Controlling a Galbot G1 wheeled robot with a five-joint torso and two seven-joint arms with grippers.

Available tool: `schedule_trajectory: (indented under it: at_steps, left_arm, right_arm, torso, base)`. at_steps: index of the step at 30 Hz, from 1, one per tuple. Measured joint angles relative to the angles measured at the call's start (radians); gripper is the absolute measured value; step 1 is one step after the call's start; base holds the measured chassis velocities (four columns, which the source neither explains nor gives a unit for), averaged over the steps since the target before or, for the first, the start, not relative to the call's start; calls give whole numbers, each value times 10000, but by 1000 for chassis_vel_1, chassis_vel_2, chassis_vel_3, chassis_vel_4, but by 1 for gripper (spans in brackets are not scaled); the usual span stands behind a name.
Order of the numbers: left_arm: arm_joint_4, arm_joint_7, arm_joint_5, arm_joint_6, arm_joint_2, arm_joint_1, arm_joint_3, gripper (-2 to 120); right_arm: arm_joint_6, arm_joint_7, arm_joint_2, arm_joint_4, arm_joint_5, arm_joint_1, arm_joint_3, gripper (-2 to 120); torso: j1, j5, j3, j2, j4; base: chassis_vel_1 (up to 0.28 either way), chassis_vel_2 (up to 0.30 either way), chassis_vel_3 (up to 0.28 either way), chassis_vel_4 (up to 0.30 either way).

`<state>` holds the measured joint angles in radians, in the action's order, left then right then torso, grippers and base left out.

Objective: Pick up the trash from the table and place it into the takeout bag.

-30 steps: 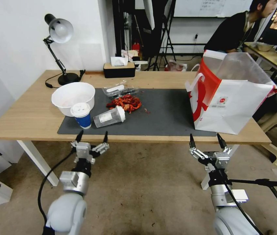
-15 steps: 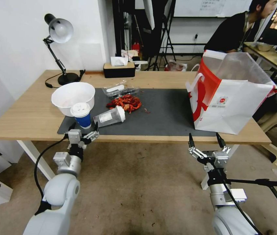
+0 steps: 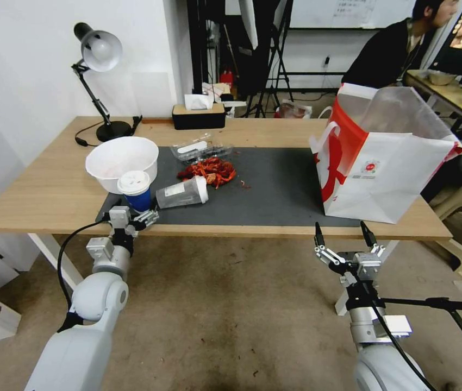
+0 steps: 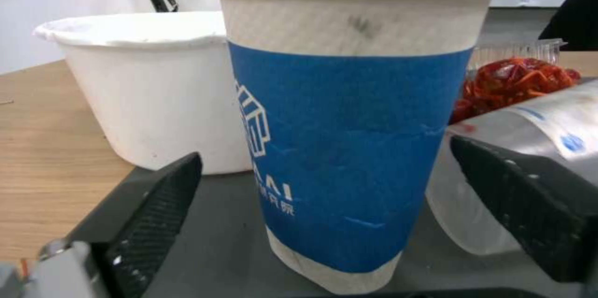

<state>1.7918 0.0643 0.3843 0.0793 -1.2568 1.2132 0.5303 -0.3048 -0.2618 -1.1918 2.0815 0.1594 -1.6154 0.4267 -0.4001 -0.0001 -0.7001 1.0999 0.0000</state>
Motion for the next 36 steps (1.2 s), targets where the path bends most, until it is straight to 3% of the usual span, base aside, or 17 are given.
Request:
schedule_trajectory:
  at_steps: [12,15,20,22,24,27,29,36]
  left_arm:
    - [-214,-24,61,-20,156,-147,-54,82]
    - [-264,-80,63,-166,221,-120,-53,63]
    - [-239,-164,62,-326,261,0,-17,49]
    - [-136,-244,35,-486,291,155,37,37]
    - [-112,-253,28,-508,296,179,44,37]
    - [406,-405,-181,-747,352,545,185,19]
    - [762,-457,-282,-831,389,681,253,14]
    - [1924,-694,-104,-870,673,927,302,11]
  right_arm:
    - [14,-11,-58,-58,-70,51,-44,100]
    - [-2,-19,-76,-74,-106,36,-37,100]
    - [-11,-19,-96,-80,-139,37,-39,100]
    - [-17,-19,-105,-83,-150,37,-54,100]
    - [-17,-20,-105,-84,-150,37,-55,100]
    - [-34,-20,-108,-86,-174,34,-70,100]
    - [-36,-19,-108,-86,-179,34,-80,100]
    - [-50,-21,-104,-69,-186,8,-97,100]
  torso:
    - [1,1,0,2,0]
    - [1,1,0,2,-1]
    - [1,0,0,2,0]
    - [0,0,0,2,0]
    - [0,0,0,2,0]
    - [1,0,0,2,1]
    - [1,2,1,2,1]
    - [1,2,2,2,0]
  base:
    - [0,0,0,0]
    - [0,0,0,0]
    - [0,0,0,0]
    - [0,0,0,0]
    - [0,0,0,0]
    - [0,0,0,0]
    - [0,0,0,0]
    - [0,0,0,0]
